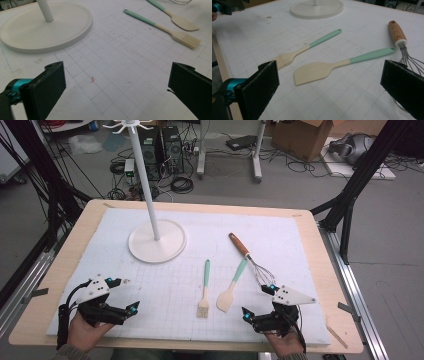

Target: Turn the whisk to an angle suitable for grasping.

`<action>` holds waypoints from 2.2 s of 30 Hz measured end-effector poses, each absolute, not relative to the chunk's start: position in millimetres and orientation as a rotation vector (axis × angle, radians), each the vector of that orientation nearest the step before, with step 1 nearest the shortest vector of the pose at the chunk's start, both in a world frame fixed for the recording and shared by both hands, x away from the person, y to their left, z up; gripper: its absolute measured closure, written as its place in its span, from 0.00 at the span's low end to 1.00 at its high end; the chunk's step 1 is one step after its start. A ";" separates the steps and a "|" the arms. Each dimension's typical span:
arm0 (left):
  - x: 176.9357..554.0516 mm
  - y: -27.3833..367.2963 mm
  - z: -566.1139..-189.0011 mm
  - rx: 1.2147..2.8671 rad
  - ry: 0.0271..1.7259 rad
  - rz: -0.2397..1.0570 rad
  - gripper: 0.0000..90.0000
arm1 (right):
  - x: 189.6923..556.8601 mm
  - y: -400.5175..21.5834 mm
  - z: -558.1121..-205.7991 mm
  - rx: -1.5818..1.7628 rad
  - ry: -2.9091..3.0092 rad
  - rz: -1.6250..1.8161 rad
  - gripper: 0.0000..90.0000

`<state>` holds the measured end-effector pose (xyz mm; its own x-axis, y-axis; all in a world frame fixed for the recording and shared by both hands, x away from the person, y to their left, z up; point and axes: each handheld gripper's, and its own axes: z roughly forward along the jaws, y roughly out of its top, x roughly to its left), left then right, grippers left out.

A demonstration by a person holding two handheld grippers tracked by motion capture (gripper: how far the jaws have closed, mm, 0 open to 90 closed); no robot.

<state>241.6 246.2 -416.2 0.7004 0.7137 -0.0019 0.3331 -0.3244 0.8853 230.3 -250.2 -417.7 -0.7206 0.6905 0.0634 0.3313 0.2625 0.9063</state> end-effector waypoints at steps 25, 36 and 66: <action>240.8 245.6 -416.1 1.933 0.801 0.487 0.02 | 223.8 -247.3 -411.9 0.937 2.139 1.510 0.20; 239.9 248.5 -415.9 1.917 0.824 0.496 0.02 | 223.9 -247.9 -403.3 0.929 2.187 1.499 0.59; 241.0 252.4 -415.0 1.904 0.833 0.503 0.02 | 283.5 -257.5 -366.4 0.984 2.355 1.363 0.91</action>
<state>241.0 252.4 -415.0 0.6814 0.7319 -0.0065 0.3354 -0.3043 0.8916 283.5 -257.5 -366.4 -0.7416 0.6608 0.1157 0.4297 0.3355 0.8384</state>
